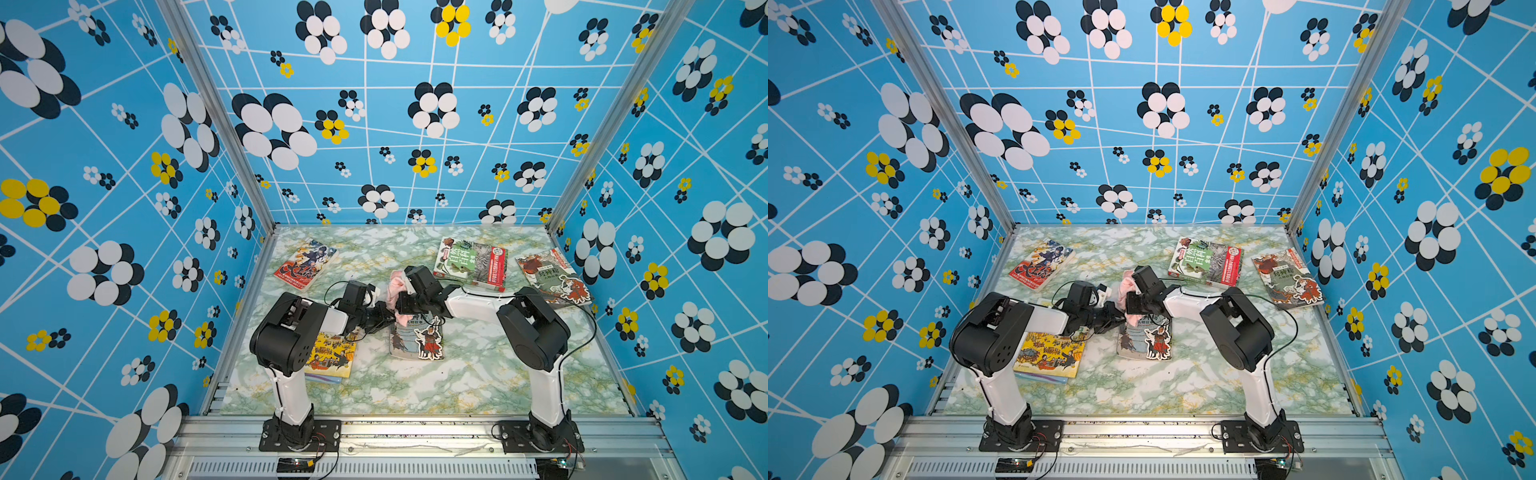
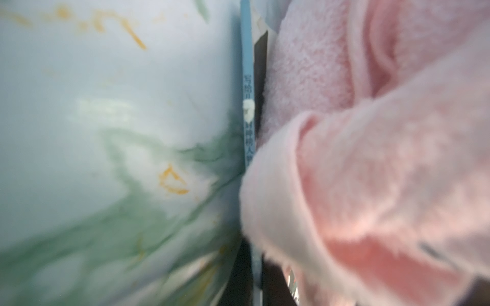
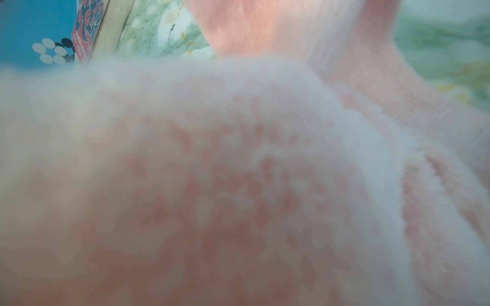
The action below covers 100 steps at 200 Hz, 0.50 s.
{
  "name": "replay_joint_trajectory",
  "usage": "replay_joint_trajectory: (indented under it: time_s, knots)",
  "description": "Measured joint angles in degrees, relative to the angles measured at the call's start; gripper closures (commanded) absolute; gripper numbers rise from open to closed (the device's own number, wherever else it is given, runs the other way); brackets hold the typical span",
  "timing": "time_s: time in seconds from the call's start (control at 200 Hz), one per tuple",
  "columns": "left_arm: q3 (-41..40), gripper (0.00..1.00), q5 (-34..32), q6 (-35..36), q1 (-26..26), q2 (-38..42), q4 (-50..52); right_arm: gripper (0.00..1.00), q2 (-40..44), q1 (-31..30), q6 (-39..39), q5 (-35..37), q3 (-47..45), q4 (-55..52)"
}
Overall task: Wipe the cover of the book
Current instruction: Wipe the dirt from the cover of the book.
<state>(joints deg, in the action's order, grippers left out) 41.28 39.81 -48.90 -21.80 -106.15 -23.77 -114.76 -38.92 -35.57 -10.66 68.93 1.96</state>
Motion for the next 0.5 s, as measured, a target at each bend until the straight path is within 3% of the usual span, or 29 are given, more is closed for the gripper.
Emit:
replay_joint_trajectory:
  time_s: [0.21,0.345,0.5]
  knots:
    - [-0.8,1.00,0.0,0.0,-0.7,0.0,-2.3,1.00,7.0,8.3,-1.4,2.2,-9.7,1.7]
    - [-1.0,1.00,0.0,0.0,-0.7,0.0,-2.7,1.00,5.4,6.9,-2.9,3.2,-8.2,3.0]
    - [-1.0,1.00,0.0,0.0,-0.7,0.0,-2.8,1.00,-2.8,2.2,-5.0,2.7,2.5,3.7]
